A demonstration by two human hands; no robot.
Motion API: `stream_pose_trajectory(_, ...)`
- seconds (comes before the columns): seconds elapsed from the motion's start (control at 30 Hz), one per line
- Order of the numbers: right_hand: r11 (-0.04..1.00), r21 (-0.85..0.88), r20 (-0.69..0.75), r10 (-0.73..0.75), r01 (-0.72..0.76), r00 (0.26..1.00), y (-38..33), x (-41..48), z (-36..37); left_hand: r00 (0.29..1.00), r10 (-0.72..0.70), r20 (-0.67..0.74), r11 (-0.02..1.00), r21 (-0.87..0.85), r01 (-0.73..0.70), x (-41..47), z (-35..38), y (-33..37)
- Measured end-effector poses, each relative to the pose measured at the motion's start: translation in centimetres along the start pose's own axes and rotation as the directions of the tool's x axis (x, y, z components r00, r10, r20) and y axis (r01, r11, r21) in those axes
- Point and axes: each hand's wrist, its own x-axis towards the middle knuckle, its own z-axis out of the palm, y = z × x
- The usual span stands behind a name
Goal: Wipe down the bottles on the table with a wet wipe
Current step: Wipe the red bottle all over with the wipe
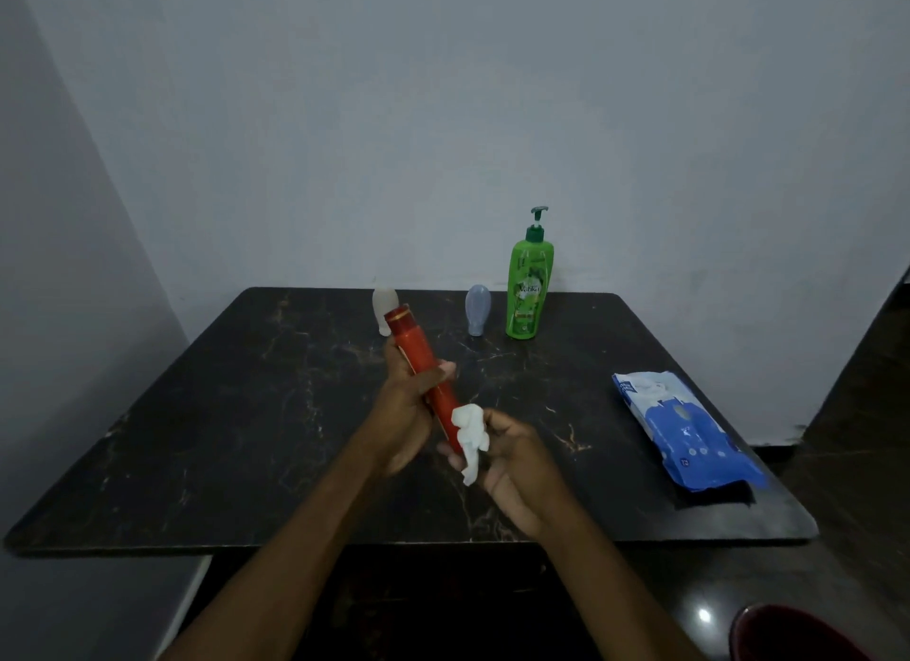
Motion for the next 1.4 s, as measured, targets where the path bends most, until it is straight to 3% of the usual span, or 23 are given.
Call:
stream_pose_trajectory(0.07, 0.997, 0.061, 0.029, 0.041, -0.042, 0.999, -0.5, 0.8, -0.1, 0.999, -0.022, 0.039, 0.999, 0.049, 0.020, 0.7, -0.6, 1.1)
stream_pose_trajectory(0.13, 0.994, 0.095, 0.053, 0.056, -0.061, 0.997, -1.2, 1.7, -0.1, 0.998, 0.030, 0.050, 0.977, 0.212, -0.040, 1.6, -1.1, 2.5)
stream_pose_trajectory(0.23, 0.981, 0.161, 0.071, 0.098, -0.109, 0.993, -2.5, 3.2, 0.1, 0.979, 0.185, 0.087, 0.817, 0.540, -0.203, 3.1, -1.5, 5.1)
stream_pose_trajectory(0.3, 0.979, 0.155, 0.075, 0.122, -0.132, 0.990, -3.3, 4.5, 0.0, 0.967, 0.223, 0.124, 0.751, 0.611, -0.252, 4.3, -1.9, 6.6)
stream_pose_trajectory(0.4, 0.997, -0.008, 0.039, 0.079, -0.078, 0.996, -3.9, 6.7, -0.3, 0.951, 0.218, 0.220, 0.676, 0.668, -0.310, 6.1, -2.7, 8.1)
stream_pose_trajectory(0.5, 0.967, -0.256, -0.114, -0.043, 0.012, 0.993, -4.2, 9.8, -1.2, 0.931, 0.234, 0.279, 0.543, 0.757, -0.363, 8.1, -2.9, 8.8)
stream_pose_trajectory(0.6, 0.841, -0.531, -0.236, -0.260, 0.100, 0.936, -4.5, 12.9, -3.0, 0.924, 0.245, 0.294, 0.458, 0.805, -0.378, 10.2, -2.9, 8.8)
stream_pose_trajectory(0.7, 0.536, -0.840, -0.245, -0.506, 0.079, 0.827, -4.7, 15.8, -5.7, 0.918, 0.296, 0.265, 0.389, 0.844, -0.369, 12.9, -2.8, 8.1)
stream_pose_trajectory(0.8, 0.399, -0.917, -0.261, -0.596, -0.002, 0.760, -4.4, 18.4, -8.5, 0.904, 0.382, 0.192, 0.390, 0.854, -0.346, 15.6, -2.4, 7.0)
stream_pose_trajectory(1.03, 0.409, -0.912, -0.265, -0.647, 0.032, 0.715, -3.2, 22.4, -11.8, 0.864, 0.502, 0.039, 0.362, 0.898, -0.251, 22.4, -1.5, 4.5)
stream_pose_trajectory(1.4, 0.418, -0.903, -0.239, -0.675, 0.095, 0.698, -3.0, 23.2, -13.2, 0.904, 0.427, 0.002, 0.258, 0.958, -0.124, 27.3, -1.8, 2.4)
